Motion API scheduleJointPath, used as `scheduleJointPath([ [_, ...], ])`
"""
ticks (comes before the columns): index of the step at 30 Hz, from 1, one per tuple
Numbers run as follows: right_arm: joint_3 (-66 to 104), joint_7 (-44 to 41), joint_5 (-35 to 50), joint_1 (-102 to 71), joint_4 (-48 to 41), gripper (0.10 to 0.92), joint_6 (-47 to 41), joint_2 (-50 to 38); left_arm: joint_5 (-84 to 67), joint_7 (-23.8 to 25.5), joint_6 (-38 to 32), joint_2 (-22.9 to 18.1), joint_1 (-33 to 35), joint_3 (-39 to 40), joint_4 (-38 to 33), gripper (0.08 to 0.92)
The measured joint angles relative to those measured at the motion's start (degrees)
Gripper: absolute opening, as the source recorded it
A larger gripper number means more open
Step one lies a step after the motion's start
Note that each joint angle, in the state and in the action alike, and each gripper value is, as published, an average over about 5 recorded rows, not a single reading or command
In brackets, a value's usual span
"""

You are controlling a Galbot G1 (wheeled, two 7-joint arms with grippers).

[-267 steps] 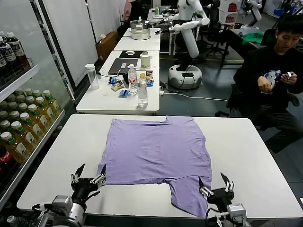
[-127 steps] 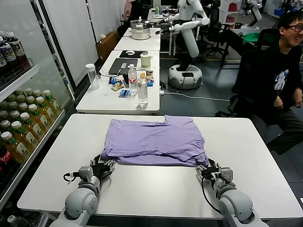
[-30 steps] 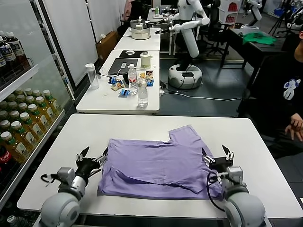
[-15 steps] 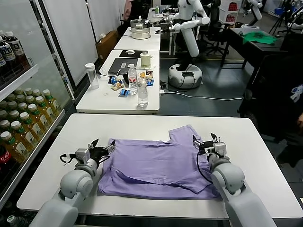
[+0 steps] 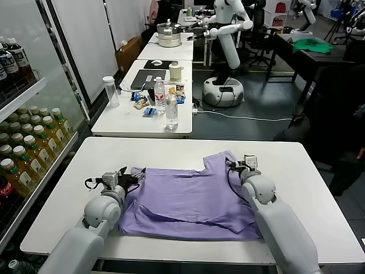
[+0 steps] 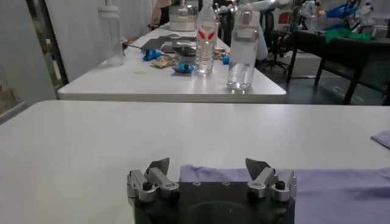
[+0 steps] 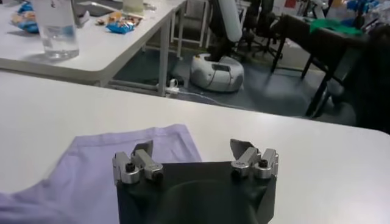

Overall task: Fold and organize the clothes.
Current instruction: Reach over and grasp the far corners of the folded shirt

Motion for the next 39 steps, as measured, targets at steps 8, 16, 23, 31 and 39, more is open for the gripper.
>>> scheduleJointPath([
  [8, -0.6, -0.36, 0.83, 4.15, -7.87, 0.823, 0.05, 2.37, 1.13, -0.21, 0.2, -0.95, -0.97, 0.94, 2.9, 0.823],
  [16, -0.86, -0.6, 1.86, 5.38, -11.87, 0.771, 0.19, 3.32, 1.29, -0.49, 0.16, -1.38, -1.64, 1.33, 4.4, 0.787],
  [23, -1.35, -0.67, 2.93, 5.41, -12.96, 0.576, 0.25, 3.31, 1.24, -0.06, -0.54, -1.24, -0.76, 1.31, 4.14, 0.594],
  [31, -2.3, -1.13, 4.4, 4.32, -11.28, 0.383, 0.26, 2.55, 0.58, 0.87, -1.62, -1.4, 0.43, 0.95, 3.81, 0.359],
  [39, -2.7, -0.91, 5.72, 2.23, -6.9, 0.2, 0.15, 1.02, -0.07, 1.72, -3.31, -1.22, 2.01, 0.3, 2.43, 0.171],
])
